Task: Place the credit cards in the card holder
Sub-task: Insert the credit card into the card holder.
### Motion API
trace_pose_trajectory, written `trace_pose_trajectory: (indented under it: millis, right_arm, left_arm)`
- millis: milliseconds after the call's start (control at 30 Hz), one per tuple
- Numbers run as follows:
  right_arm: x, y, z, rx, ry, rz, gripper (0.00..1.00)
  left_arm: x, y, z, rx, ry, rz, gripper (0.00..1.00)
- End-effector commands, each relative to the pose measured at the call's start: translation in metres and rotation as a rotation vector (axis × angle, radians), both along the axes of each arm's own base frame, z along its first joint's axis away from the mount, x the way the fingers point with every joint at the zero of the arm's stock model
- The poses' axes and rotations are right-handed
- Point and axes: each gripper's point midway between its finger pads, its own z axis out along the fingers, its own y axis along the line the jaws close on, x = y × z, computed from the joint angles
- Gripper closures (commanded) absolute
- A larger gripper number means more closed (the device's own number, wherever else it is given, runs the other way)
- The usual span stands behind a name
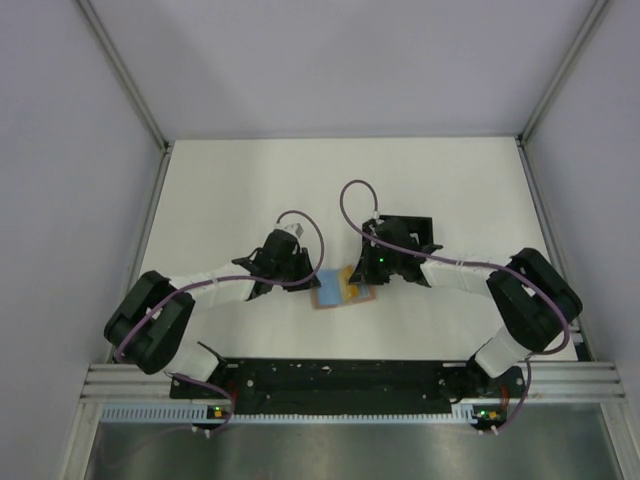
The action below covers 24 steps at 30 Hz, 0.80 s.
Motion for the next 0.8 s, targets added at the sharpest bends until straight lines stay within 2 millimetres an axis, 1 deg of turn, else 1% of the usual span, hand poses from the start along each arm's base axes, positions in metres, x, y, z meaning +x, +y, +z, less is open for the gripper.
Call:
trace_pose_trajectory:
  millis: [0,33,67,233,300,467,633,733,767]
  right_arm:
    - [-0.002,0.011,-0.008,0.040,0.003,0.016,1.00]
    - [-0.002,0.011,-0.011,0.036,0.008,0.014,1.00]
    - [-0.002,0.011,-0.013,0.031,0.012,0.014,1.00]
    - [-0.001,0.011,-0.022,0.021,0.027,0.009,1.00]
    - [-0.002,0.010,-0.026,0.008,0.033,0.009,1.00]
    - [-0.003,0.006,-0.033,-0.025,0.043,0.015,1.00]
    - [-0.004,-0.001,-0.037,-0.061,0.049,0.005,1.00]
    - [-0.003,0.001,-0.035,-0.067,0.037,0.017,1.00]
    - [-0.005,-0.005,-0.036,-0.090,0.048,0.001,1.00]
  left_arm:
    - [0.000,0.000,0.002,-0.009,-0.010,0.009,0.68]
    - [0.000,0.001,0.001,-0.007,-0.009,0.010,0.66]
    - [-0.004,0.004,-0.002,0.010,0.009,0.011,0.66]
    - [-0.003,0.004,-0.002,0.013,0.013,0.011,0.67]
    - [-0.003,0.003,-0.002,0.010,0.010,0.006,0.71]
    - [-0.002,0.003,-0.002,0.012,0.008,0.008,0.86]
    - [0.000,0.002,-0.002,0.008,0.008,0.009,0.93]
    - [0.000,0.000,-0.001,0.002,0.007,0.008,0.97]
    - [0.000,0.001,-0.001,0.005,0.008,0.007,0.99]
